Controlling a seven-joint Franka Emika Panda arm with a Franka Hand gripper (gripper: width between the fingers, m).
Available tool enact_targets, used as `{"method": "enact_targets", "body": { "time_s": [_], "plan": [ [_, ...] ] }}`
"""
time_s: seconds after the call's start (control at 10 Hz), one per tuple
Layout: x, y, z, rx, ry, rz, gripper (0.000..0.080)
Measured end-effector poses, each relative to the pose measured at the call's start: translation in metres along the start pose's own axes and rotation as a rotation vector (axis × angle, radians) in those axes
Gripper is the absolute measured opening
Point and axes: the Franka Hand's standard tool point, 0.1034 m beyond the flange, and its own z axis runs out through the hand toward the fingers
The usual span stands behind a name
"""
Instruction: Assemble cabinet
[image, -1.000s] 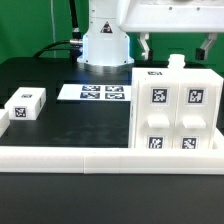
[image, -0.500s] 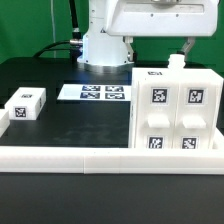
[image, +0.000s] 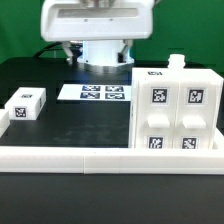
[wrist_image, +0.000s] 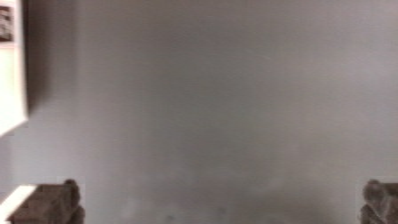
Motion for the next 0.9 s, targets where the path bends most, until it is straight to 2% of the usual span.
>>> {"method": "enact_targets", "body": {
  "time_s": [0.3,0.4,0.5,0.6,0.7,0.9],
  "plan": [
    [-0.008,0.031,-0.001,-0.004,0.002,-0.008,0.0797],
    [-0.025,0.071,0.008,-0.007,-0.009,-0.046,0.0797],
    [-0.034,0.096,0.014,-0.014,-0.017,-0.048,0.0797],
    [-0.035,0.112,0.016,-0.018,-0.018,-0.05,0.0797],
    [-0.039,0.125,0.022,-0.025,-0.022,-0.057,0.0797],
    [-0.039,0.128,0.032,-0.03,-0.033,-0.056,0.0797]
  ]
}}
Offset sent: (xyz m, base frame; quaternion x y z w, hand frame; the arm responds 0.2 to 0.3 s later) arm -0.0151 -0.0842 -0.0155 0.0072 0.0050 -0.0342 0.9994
